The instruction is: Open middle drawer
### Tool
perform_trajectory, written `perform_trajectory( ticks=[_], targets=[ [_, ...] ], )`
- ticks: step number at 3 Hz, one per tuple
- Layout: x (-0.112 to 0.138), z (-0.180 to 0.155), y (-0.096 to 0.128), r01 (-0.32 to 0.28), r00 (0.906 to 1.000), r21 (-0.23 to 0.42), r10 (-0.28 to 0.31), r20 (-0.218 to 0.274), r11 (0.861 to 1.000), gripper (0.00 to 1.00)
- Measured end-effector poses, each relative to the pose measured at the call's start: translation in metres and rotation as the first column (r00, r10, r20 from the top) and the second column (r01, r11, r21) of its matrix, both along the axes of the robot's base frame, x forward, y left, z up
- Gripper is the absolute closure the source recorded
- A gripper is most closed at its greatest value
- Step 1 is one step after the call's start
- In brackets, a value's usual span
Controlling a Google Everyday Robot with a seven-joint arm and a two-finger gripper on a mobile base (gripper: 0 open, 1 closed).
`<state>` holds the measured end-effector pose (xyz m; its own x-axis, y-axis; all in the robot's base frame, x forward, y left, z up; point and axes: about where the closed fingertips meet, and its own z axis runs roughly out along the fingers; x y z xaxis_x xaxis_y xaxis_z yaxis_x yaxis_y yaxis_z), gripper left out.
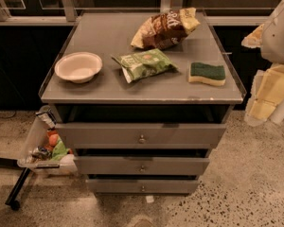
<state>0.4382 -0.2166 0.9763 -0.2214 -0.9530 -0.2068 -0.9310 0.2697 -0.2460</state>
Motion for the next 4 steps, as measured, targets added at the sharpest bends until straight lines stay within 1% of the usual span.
perform_trajectory(
  ticks=[1, 2, 3, 4],
  targets=[
    [0.000, 0.000, 0.000, 0.000, 1.0000, 0.000, 0.000, 0.000, 1.000, 0.00],
    [-0.008, -0.032, -0.002, 0.050, 0.9985, 0.011, -0.050, -0.024, 0.999, 0.00],
    [-0.023, -0.101, -0.010, 0.182, 0.9814, 0.098, -0.175, -0.079, 0.978, 0.00],
    [-0.033, -0.182, -0.007, 0.270, 0.9545, 0.193, -0.235, -0.183, 0.943, 0.00]
  ],
)
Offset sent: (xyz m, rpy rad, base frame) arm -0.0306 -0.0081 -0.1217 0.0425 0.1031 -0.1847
